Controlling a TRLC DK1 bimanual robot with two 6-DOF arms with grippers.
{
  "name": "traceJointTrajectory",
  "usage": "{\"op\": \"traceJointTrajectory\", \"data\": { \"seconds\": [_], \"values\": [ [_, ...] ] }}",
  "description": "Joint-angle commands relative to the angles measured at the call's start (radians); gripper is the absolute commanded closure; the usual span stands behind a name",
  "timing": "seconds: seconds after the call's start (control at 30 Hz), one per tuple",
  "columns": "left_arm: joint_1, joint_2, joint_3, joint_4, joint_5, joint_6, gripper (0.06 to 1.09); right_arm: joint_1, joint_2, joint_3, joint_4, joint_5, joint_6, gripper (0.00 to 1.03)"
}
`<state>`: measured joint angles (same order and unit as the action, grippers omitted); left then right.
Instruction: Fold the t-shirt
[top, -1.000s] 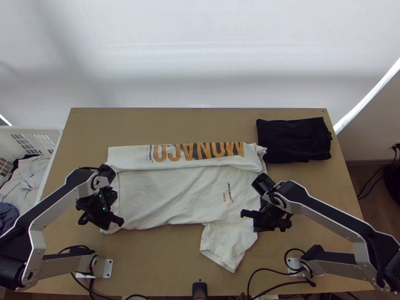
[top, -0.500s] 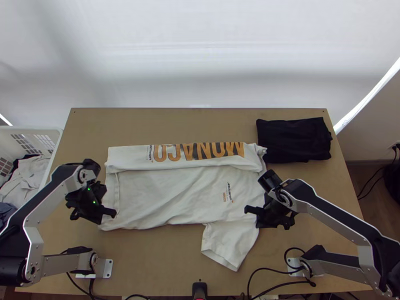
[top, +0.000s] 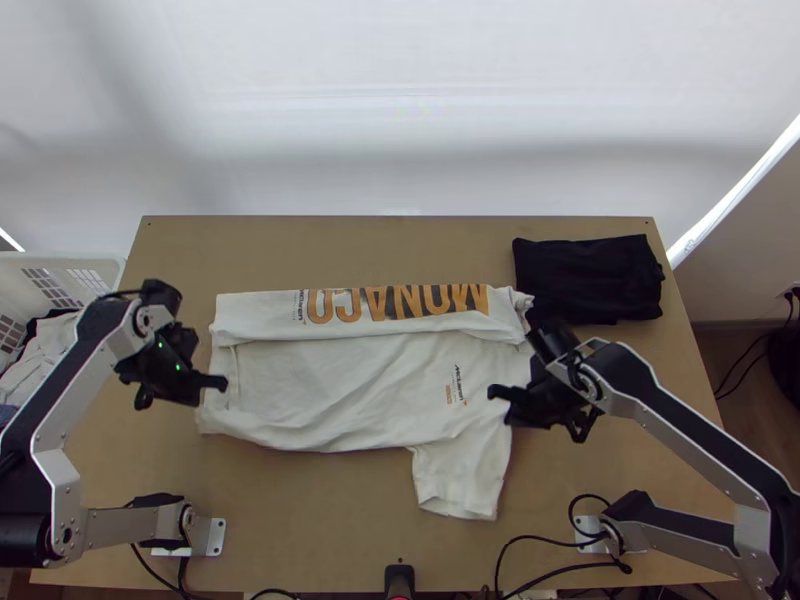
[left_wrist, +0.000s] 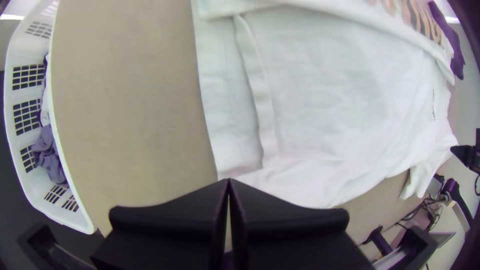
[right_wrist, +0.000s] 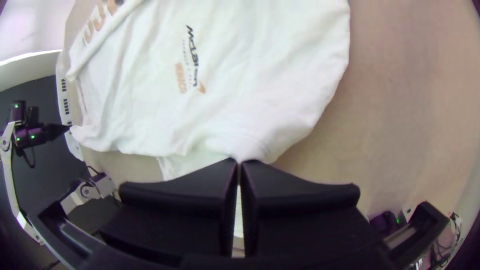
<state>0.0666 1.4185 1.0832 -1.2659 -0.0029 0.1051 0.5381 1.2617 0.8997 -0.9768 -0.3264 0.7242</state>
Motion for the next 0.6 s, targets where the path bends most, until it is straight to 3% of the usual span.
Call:
{"op": "traceJointTrajectory", "data": {
  "seconds": [0.0, 0.57],
  "values": [
    [0.002, 0.046, 0.072, -0.015, 0.009, -0.051, 1.04, -0.026, -0.008, 0.065, -0.007, 0.001, -0.014, 1.0],
    [0.044, 0.214, 0.308, 0.014, 0.006, -0.18, 1.04, -0.164, 0.146, 0.298, 0.013, 0.02, -0.063, 1.0]
  ]
}}
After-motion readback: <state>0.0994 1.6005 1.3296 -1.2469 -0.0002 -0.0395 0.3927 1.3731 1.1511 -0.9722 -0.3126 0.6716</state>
